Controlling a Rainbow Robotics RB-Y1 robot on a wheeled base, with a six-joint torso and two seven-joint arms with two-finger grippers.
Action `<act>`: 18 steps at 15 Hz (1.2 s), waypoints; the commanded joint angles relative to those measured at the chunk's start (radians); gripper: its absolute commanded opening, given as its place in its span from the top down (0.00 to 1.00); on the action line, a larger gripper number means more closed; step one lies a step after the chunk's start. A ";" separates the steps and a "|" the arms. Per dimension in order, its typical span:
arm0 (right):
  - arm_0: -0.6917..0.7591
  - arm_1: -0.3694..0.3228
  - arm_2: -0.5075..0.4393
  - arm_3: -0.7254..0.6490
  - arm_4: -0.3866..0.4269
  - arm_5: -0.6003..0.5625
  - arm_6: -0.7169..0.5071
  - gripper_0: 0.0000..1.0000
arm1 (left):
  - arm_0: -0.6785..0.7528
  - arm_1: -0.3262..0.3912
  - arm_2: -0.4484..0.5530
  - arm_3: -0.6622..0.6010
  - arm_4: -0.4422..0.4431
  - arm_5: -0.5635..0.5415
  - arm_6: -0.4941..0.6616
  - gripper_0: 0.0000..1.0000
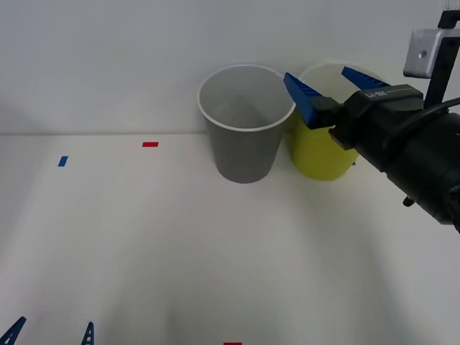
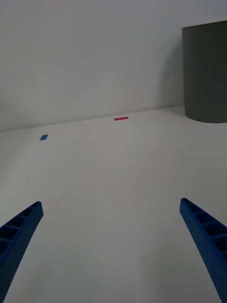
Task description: Put cans in the gray bin and PET bottles in the light green bin.
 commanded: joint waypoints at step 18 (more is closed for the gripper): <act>0.543 -0.314 0.269 0.319 0.122 -1.013 0.121 0.00 | 0.000 0.000 0.000 0.000 0.000 0.000 0.000 0.00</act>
